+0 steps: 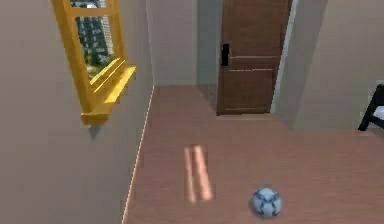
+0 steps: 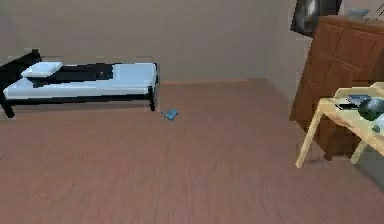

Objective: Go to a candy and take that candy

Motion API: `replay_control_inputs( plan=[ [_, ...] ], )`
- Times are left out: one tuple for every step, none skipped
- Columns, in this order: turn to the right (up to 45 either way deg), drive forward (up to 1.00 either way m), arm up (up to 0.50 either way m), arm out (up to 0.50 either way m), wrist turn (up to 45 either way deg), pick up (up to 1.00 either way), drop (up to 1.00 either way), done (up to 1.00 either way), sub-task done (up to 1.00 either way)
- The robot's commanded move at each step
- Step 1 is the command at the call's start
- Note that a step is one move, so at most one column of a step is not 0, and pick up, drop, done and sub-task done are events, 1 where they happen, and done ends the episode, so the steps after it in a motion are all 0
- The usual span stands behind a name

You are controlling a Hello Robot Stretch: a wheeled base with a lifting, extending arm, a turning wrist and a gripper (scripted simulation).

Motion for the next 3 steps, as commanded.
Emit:
replay_control_inputs(
  plan=[
    [0.0, 0.8, 0.0, 0.0, 0.0, 0.0, 0.0, 0.0, 0.0],
    [3.0, 0.0, 0.0, 0.0, 0.0, 0.0, 0.0, 0.0, 0.0],
    [-45.0, 0.0, 0.0, 0.0, 0.0, 0.0, 0.0, 0.0, 0.0]
  ],
)
